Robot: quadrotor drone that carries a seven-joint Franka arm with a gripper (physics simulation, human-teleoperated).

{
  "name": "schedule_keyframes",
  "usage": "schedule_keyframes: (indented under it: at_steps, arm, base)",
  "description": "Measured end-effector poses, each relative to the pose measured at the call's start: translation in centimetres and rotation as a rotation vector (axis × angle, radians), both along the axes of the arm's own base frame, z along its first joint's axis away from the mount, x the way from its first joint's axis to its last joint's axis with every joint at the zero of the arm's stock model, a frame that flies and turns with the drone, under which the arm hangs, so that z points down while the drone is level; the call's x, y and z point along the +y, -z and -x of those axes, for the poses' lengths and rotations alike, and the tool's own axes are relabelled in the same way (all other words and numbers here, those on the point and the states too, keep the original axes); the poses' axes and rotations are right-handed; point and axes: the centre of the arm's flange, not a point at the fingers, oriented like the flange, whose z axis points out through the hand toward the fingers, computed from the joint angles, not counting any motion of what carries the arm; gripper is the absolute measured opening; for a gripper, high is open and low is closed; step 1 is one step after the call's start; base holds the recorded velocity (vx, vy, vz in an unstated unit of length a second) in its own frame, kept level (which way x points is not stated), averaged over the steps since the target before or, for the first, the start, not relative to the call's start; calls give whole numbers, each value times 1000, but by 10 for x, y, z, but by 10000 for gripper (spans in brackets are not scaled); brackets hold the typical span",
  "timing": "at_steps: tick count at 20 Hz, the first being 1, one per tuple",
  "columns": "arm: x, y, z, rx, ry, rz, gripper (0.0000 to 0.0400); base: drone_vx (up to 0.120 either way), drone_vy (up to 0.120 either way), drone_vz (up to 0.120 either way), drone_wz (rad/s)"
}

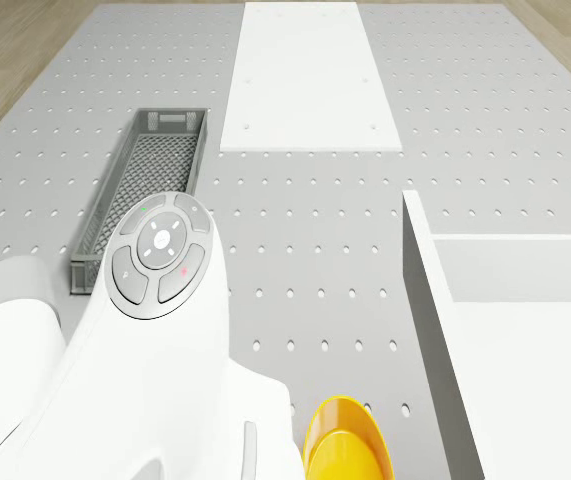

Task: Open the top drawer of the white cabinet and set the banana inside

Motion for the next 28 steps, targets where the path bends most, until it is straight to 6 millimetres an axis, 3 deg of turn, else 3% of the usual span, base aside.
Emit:
schedule_keyframes:
  at_steps: [6,17,22,28]
  arm:
    - [0,0,0,0,0,-3,385]
    - [0,0,0,0,0,-4,399]
    - [0,0,0,0,0,-4,400]
    - [0,0,0,0,0,-4,400]
  base:
    - [120,120,0,0]
    - [120,120,0,0]
    - [120,104,-112,0]
    - [7,0,-120,0]
